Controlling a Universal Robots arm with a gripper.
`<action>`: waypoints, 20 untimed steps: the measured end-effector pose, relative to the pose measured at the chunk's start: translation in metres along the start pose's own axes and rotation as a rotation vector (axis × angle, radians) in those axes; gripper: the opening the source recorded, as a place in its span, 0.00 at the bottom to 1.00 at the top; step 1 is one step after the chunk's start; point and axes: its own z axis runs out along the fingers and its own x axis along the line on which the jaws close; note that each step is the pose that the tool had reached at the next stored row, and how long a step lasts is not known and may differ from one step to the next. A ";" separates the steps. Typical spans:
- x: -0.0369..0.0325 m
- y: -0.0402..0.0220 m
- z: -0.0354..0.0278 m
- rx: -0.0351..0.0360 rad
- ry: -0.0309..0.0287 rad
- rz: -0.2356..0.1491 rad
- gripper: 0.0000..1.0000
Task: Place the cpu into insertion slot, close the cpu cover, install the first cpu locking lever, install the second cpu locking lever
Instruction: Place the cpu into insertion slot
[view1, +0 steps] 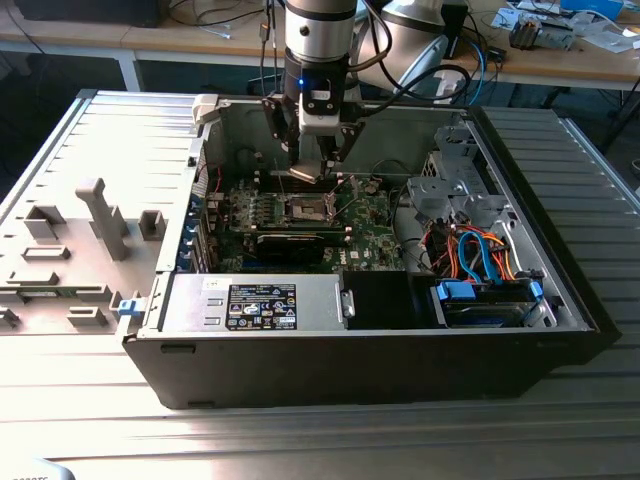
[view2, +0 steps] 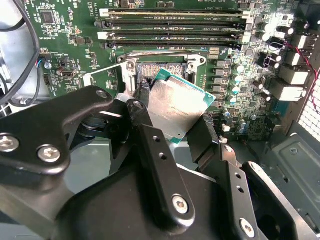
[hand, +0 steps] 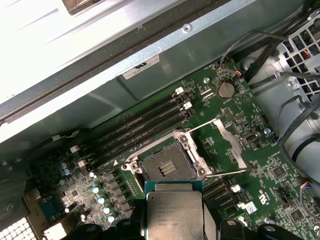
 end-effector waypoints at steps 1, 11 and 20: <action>0.0000 0.0000 0.0000 0.0000 -0.0001 0.001 0.55; 0.0001 -0.0001 0.0000 0.0001 -0.0002 0.011 0.55; 0.0001 -0.0001 0.0000 0.0000 -0.0002 0.016 0.55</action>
